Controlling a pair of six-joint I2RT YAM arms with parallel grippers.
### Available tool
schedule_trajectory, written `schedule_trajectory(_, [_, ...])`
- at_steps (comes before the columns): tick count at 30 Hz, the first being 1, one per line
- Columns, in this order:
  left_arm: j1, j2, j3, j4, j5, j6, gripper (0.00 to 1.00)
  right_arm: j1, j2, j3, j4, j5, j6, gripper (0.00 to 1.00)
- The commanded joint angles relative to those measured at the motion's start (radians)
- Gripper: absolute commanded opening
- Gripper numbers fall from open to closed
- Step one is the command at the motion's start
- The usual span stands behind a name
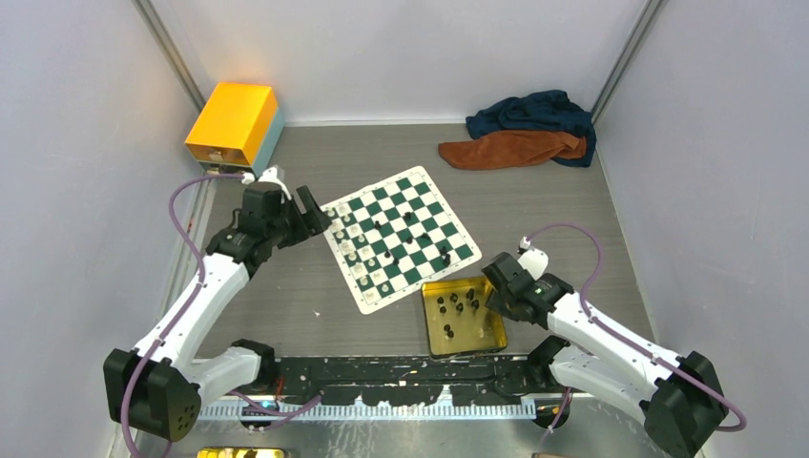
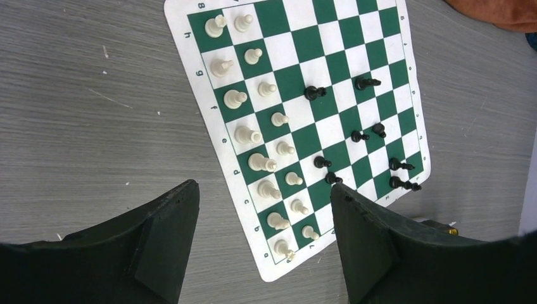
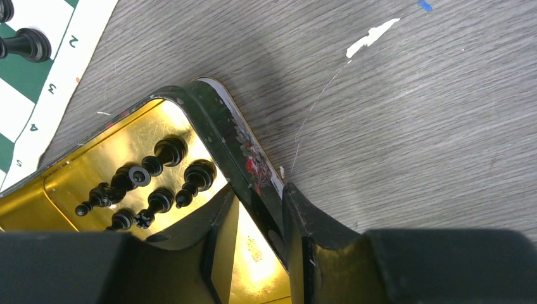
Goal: Set up the chess pieces on the board
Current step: Pick up the storage box at the center of the board.
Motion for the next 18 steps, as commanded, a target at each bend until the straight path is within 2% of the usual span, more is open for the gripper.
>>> schedule_trajectory(1, [-0.002, -0.026, 0.002, 0.053, -0.011, -0.018, 0.76, 0.006, 0.001, 0.009, 0.001, 0.032, 0.024, 0.35])
schedule_trajectory(3, [-0.003, -0.030, 0.004, 0.049, -0.011, -0.023, 0.76, 0.006, -0.008, 0.011, -0.011, 0.031, 0.027, 0.31])
schedule_trajectory(18, [-0.006, -0.079, 0.009, -0.013, -0.057, -0.052, 0.75, 0.006, -0.109, 0.026, -0.130, -0.009, 0.050, 0.18])
